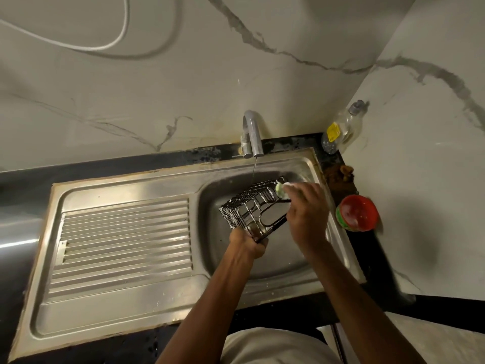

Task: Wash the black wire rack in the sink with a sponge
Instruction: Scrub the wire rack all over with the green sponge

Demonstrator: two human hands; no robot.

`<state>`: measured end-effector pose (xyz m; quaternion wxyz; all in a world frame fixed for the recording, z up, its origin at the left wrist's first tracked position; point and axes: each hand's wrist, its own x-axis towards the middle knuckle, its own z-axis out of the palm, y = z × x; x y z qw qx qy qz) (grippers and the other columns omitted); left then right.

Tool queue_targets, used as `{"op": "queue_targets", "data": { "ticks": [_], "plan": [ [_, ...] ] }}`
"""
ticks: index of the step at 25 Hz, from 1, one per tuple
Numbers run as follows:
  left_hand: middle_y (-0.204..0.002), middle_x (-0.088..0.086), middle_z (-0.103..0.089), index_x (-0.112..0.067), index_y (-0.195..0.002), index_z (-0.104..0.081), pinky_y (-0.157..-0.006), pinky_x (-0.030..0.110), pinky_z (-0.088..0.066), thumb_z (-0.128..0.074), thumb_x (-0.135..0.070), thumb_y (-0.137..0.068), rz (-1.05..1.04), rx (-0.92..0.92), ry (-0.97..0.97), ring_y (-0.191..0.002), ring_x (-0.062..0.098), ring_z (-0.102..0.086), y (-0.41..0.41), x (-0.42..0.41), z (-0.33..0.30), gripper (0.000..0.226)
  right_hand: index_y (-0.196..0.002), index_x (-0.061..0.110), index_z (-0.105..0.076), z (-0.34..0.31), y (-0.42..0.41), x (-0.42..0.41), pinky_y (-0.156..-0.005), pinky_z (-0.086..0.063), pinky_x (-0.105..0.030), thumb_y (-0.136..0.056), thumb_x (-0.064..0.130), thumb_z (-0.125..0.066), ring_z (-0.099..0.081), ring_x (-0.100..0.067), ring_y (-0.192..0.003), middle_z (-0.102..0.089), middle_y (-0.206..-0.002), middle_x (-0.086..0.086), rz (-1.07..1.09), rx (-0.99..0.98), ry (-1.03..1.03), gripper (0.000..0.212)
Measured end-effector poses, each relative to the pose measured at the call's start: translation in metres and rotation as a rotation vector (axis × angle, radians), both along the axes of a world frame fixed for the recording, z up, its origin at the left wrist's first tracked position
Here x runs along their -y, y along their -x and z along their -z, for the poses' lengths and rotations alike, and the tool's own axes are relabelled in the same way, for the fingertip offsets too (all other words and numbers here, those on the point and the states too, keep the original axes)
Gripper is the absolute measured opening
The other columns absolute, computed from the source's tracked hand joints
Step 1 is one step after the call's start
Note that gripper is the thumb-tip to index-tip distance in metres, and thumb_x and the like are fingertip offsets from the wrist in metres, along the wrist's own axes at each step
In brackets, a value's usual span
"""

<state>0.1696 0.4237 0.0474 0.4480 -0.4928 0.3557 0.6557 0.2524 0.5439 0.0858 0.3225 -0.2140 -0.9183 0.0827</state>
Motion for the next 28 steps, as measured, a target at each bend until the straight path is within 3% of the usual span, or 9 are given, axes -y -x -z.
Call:
{"op": "queue_targets", "data": {
  "ticks": [1, 4, 6, 9, 13, 15, 19, 24, 28],
  "plan": [
    [-0.043, 0.003, -0.051, -0.009, -0.068, -0.052, -0.031, 0.012, -0.035, -0.026, -0.016, -0.106, 0.112, -0.016, 0.087, -0.026, 0.012, -0.045, -0.003, -0.008, 0.009, 0.047, -0.106, 0.004, -0.074, 0.004, 0.000, 0.016, -0.074, -0.055, -0.044, -0.089, -0.006, -0.061, -0.063, -0.030, -0.094, -0.072, -0.103, -0.013, -0.044, -0.006, -0.012, 0.024],
    [-0.071, 0.011, -0.058, -0.004, -0.080, -0.054, -0.030, 0.022, -0.044, -0.026, -0.023, -0.110, 0.010, 0.002, 0.062, -0.059, 0.023, -0.056, -0.007, -0.004, 0.007, 0.045, -0.102, 0.004, -0.077, 0.010, -0.016, 0.060, -0.080, -0.053, -0.039, -0.102, 0.009, -0.053, -0.062, -0.029, -0.095, -0.073, -0.105, -0.012, -0.344, 0.011, -0.130, 0.025],
    [-0.064, 0.009, -0.058, -0.006, -0.082, -0.057, -0.032, 0.022, -0.047, -0.026, -0.023, -0.108, 0.032, 0.028, 0.083, -0.052, 0.020, -0.057, -0.003, -0.001, 0.002, 0.044, -0.104, 0.003, -0.077, 0.009, -0.019, 0.035, -0.083, -0.053, -0.040, -0.101, 0.006, -0.049, -0.057, -0.028, -0.101, -0.072, -0.107, -0.013, -0.295, 0.037, -0.115, 0.028],
    [-0.048, 0.002, -0.056, -0.012, -0.081, -0.059, -0.038, 0.017, -0.047, -0.027, -0.019, -0.105, 0.014, 0.022, 0.064, -0.035, 0.011, -0.051, -0.007, -0.003, 0.010, 0.041, -0.110, 0.001, -0.075, 0.005, -0.018, -0.003, -0.079, -0.054, -0.043, -0.087, -0.008, -0.055, -0.055, -0.028, -0.103, -0.071, -0.106, -0.014, 0.064, -0.048, 0.137, 0.031],
    [-0.058, 0.007, -0.057, -0.014, -0.077, -0.050, -0.030, 0.021, -0.045, -0.028, -0.022, -0.109, 0.012, -0.072, 0.004, -0.024, 0.016, -0.052, -0.015, -0.006, -0.008, 0.039, -0.111, 0.000, -0.075, 0.013, -0.017, 0.059, -0.087, -0.052, -0.038, -0.099, 0.003, -0.046, -0.057, -0.027, -0.103, -0.072, -0.108, -0.014, -0.284, -0.043, 0.020, 0.032],
    [-0.049, 0.005, -0.054, -0.014, -0.078, -0.047, -0.031, 0.019, -0.045, -0.026, -0.023, -0.110, 0.018, -0.101, -0.017, -0.022, 0.014, -0.048, -0.015, -0.007, -0.011, 0.040, -0.112, 0.001, -0.075, 0.010, -0.020, 0.040, -0.088, -0.053, -0.038, -0.102, 0.003, -0.043, -0.059, -0.028, -0.103, -0.072, -0.110, -0.013, -0.339, 0.011, -0.018, 0.034],
    [-0.034, -0.002, -0.043, -0.011, -0.081, -0.052, -0.030, 0.013, -0.039, -0.023, -0.021, -0.109, 0.073, -0.065, 0.033, -0.020, 0.007, -0.039, -0.007, -0.005, -0.003, 0.041, -0.114, 0.001, -0.074, 0.006, -0.023, -0.003, -0.078, -0.054, -0.043, -0.092, -0.003, -0.051, -0.061, -0.031, -0.098, -0.070, -0.105, -0.014, 0.053, -0.055, 0.160, 0.031],
    [-0.066, 0.007, -0.056, -0.011, -0.077, -0.051, -0.029, 0.024, -0.047, -0.029, -0.021, -0.109, -0.040, -0.044, -0.029, -0.044, 0.021, -0.059, -0.012, -0.001, -0.009, 0.040, -0.109, -0.002, -0.075, 0.014, -0.050, 0.056, -0.086, -0.056, -0.041, -0.109, 0.012, -0.038, -0.064, -0.031, -0.097, -0.072, -0.108, -0.014, -0.389, 0.015, 0.015, 0.040],
    [-0.039, -0.001, -0.044, -0.015, -0.070, -0.046, -0.029, 0.012, -0.034, -0.031, -0.016, -0.106, -0.063, -0.008, -0.080, -0.023, 0.009, -0.039, -0.009, -0.007, -0.010, 0.040, -0.111, 0.000, -0.075, 0.006, -0.038, -0.008, -0.080, -0.053, -0.036, -0.091, -0.011, -0.058, -0.062, -0.031, -0.095, -0.068, -0.104, -0.015, 0.032, -0.101, 0.188, 0.028]
  ]
}}
